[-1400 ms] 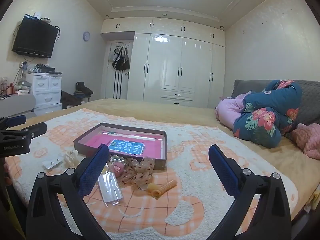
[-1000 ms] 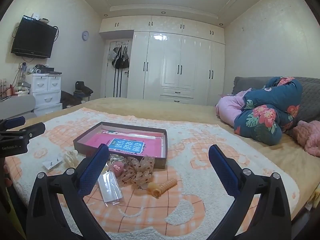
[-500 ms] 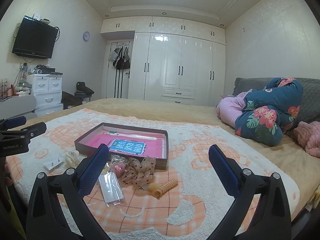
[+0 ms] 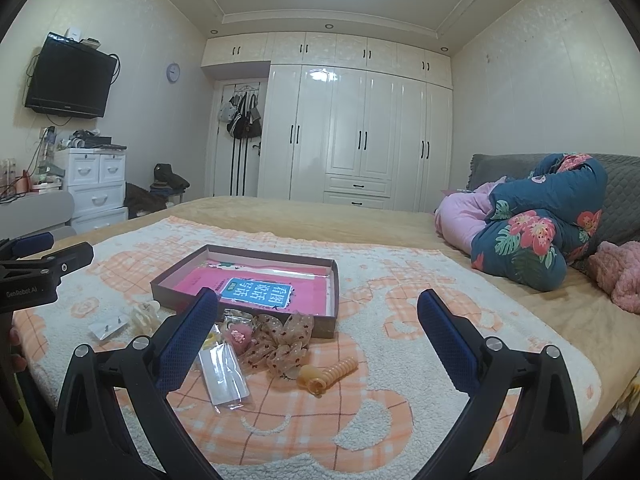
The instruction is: Organize jewelry
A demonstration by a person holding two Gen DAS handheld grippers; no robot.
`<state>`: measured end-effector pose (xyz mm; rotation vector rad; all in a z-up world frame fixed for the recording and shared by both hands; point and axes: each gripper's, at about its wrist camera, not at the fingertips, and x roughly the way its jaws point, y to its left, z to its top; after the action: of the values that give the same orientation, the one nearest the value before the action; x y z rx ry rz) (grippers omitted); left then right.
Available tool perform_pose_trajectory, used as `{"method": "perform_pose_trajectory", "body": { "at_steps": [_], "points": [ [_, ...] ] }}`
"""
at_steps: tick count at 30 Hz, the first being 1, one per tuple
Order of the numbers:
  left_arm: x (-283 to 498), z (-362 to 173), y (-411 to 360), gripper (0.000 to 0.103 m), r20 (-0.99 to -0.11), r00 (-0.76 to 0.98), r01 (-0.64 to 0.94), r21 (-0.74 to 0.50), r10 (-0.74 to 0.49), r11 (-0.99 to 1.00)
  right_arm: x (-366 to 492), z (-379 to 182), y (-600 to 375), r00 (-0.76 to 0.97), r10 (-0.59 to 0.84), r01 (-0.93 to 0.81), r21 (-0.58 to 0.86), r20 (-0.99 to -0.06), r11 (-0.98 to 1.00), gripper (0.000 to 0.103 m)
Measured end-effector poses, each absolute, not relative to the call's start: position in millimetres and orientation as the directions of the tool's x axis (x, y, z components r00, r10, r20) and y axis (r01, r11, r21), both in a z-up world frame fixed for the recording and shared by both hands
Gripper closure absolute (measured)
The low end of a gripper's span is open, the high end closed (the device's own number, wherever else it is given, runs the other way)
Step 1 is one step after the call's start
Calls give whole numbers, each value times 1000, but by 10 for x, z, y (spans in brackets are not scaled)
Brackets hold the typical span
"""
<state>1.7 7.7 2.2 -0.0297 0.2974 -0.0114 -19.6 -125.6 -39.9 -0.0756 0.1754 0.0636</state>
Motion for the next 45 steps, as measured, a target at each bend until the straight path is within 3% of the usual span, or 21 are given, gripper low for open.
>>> {"method": "perform_pose_trajectory", "body": {
  "at_steps": [32,45],
  "points": [
    [7,20,76,11,-290,957,7,-34,-17,999,-208,-387,-1221,982,68,-81,-69,-175,994,6],
    [93,-27,261,11,-339,941,-28,-68,3,997,-72,-413,-940,958,168,-196,-103,-231,975,6]
  ]
}}
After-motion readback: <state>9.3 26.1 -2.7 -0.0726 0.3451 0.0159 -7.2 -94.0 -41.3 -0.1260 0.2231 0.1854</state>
